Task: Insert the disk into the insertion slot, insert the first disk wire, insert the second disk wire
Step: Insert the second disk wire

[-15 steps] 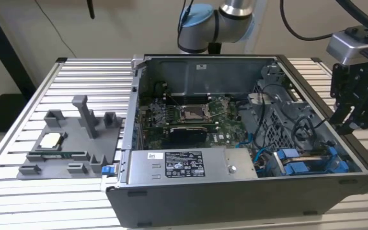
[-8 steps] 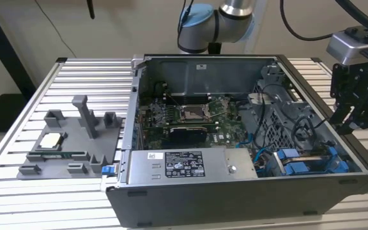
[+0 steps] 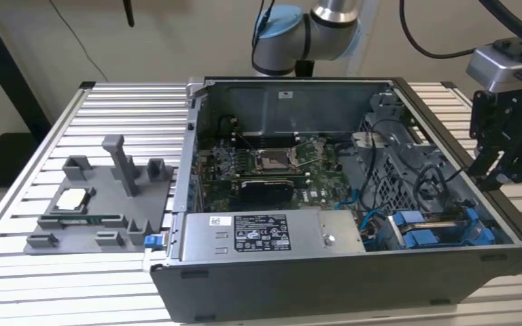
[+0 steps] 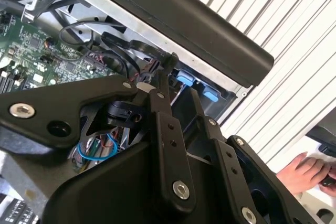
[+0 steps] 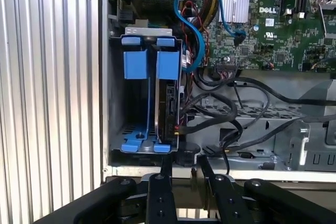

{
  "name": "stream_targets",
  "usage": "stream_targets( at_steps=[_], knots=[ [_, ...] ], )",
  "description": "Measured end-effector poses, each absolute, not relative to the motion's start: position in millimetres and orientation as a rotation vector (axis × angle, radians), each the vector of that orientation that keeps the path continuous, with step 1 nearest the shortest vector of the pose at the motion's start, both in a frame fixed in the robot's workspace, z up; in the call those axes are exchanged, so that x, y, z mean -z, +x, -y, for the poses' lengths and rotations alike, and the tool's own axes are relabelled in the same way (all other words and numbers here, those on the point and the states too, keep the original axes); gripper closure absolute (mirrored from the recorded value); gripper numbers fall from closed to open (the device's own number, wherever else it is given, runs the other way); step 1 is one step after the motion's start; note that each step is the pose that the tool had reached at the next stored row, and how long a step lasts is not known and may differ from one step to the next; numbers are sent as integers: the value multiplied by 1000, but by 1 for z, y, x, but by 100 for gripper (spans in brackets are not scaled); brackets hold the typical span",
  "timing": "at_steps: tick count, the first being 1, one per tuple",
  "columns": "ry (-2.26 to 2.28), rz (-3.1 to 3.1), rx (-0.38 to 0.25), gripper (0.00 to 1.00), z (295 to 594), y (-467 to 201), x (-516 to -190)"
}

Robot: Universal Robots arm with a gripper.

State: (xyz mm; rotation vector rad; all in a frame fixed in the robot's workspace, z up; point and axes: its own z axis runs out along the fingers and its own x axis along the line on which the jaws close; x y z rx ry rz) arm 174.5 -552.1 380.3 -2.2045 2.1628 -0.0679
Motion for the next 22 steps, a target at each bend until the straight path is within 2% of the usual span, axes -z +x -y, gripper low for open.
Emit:
stream_targets(
  at_steps=[2,10,22],
  knots=[
    [-2206,-2165,60,67,552,176,-379],
    [-2165,-2129,-38,67,552,183,-379],
    [-2158,-2124,-55,67,552,191,-362]
  ],
)
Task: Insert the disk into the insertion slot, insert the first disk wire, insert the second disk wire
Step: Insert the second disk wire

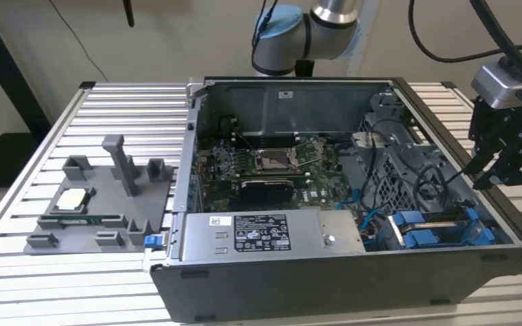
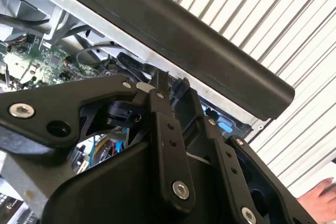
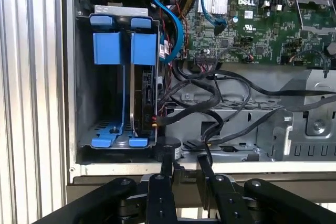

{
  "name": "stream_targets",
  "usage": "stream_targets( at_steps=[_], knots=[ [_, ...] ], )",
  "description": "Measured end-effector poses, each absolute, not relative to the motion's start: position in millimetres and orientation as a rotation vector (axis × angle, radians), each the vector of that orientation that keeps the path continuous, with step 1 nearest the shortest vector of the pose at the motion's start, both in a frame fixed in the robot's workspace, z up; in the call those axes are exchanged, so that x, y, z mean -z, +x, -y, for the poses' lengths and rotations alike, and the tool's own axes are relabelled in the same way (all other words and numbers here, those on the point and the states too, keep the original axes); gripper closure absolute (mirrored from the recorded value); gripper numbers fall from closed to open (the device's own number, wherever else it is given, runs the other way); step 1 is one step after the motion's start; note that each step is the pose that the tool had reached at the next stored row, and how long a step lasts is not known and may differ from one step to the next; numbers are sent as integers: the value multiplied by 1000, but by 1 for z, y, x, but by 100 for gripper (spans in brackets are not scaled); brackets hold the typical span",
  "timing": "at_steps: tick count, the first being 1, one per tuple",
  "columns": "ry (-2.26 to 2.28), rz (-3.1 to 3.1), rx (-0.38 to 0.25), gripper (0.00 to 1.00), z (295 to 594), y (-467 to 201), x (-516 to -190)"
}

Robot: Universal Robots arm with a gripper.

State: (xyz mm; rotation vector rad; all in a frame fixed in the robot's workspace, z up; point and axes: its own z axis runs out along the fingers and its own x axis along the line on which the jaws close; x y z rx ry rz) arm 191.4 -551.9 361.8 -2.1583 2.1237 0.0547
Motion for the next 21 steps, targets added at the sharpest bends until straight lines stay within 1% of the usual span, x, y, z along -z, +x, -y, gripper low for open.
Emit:
stream_targets(
  at_steps=[5,7,8,11,12,13,14,21],
  knots=[
    [-2153,-2119,-65,67,552,193,-357],
    [-2152,-2119,-66,69,552,193,-356],
    [-2152,-2118,-68,76,552,194,-356],
    [-2152,-2118,-68,76,552,193,-356],
    [-2152,-2118,-68,79,552,193,-357],
    [-2152,-2118,-69,79,552,193,-359],
    [-2152,-2118,-69,83,552,193,-362],
    [-2152,-2118,-69,84,552,192,-385]
  ],
)
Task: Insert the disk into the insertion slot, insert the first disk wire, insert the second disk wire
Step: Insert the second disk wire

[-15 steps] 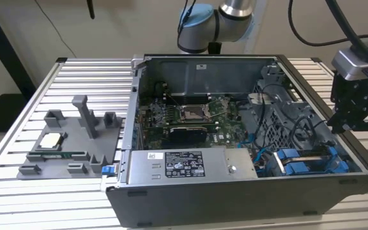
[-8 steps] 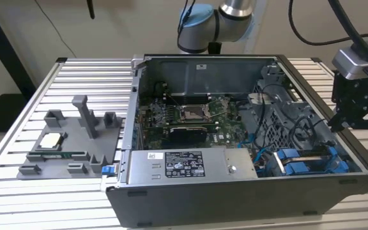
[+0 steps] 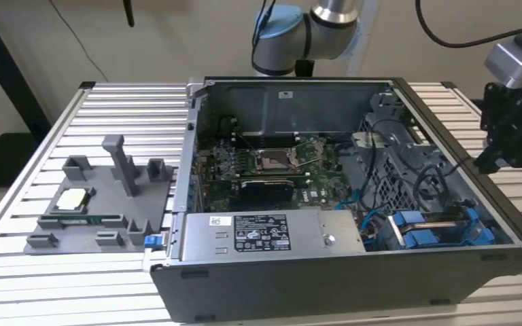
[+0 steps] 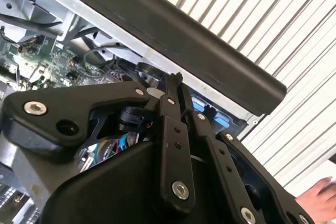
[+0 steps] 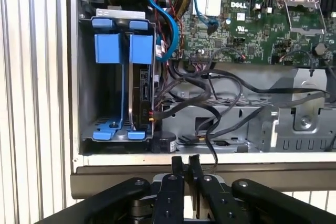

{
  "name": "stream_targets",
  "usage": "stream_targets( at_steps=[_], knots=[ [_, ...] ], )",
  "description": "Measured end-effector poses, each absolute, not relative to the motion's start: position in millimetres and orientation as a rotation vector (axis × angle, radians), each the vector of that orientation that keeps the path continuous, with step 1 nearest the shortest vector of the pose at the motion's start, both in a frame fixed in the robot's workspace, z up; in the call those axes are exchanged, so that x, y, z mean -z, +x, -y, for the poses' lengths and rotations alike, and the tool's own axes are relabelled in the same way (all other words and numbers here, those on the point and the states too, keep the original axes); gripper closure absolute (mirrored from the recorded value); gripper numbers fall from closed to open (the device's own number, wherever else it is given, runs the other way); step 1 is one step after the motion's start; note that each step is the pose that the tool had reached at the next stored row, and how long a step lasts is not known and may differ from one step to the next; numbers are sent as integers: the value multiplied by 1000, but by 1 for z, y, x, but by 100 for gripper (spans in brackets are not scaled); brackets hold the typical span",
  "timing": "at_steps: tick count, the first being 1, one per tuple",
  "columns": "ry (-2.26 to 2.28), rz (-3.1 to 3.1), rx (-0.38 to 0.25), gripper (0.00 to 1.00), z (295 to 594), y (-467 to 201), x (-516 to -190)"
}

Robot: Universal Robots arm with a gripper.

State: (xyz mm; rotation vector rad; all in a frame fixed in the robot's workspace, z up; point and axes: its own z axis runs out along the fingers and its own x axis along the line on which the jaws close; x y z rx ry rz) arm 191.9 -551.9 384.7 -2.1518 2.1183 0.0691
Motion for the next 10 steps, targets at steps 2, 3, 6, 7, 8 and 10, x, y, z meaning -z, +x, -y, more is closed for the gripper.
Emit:
stream_targets(
  at_steps=[2,3,6,7,8,10],
  knots=[
    [-2152,-2118,-69,84,552,191,-392],
    [-2152,-2118,-69,84,552,190,-396],
    [-2152,-2118,-69,84,552,188,-407],
    [-2152,-2118,-69,84,552,188,-410],
    [-2152,-2118,-69,84,552,188,-412],
    [-2152,-2118,-69,84,552,187,-416]
  ],
)
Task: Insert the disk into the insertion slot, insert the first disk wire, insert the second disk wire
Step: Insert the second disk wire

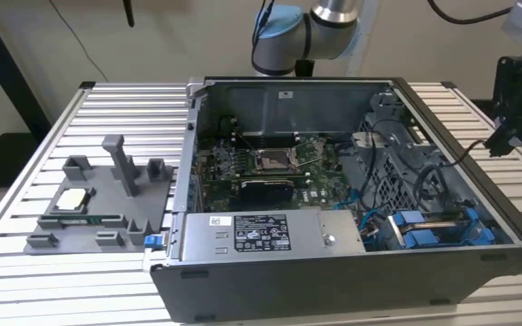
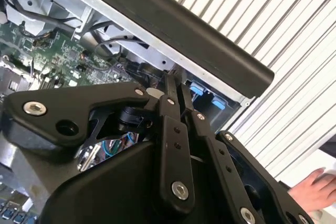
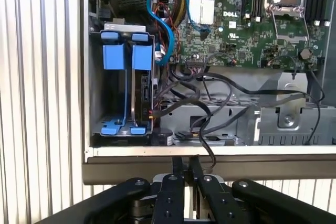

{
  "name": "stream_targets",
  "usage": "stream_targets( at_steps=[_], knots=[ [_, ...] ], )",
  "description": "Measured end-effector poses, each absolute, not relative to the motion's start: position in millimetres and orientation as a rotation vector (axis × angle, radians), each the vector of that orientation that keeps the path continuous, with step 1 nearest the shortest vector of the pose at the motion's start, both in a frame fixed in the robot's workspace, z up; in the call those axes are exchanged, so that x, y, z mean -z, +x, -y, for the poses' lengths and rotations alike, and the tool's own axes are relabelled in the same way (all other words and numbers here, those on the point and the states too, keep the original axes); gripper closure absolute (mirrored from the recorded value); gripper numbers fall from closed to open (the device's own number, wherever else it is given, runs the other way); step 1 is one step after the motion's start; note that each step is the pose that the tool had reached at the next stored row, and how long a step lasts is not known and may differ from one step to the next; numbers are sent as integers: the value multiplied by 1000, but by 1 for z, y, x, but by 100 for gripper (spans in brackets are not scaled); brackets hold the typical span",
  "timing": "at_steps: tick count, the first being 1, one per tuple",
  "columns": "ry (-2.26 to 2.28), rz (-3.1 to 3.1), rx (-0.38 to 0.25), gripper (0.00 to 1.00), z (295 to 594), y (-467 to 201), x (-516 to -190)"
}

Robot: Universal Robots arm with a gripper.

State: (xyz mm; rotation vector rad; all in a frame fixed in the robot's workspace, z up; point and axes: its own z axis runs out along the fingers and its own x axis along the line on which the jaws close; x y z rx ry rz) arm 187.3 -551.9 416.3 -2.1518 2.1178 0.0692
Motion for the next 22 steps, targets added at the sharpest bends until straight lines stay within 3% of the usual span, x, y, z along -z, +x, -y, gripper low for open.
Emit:
stream_targets(
  at_steps=[22],
  knots=[
    [-2151,-2118,-69,84,552,183,-425]
  ],
)
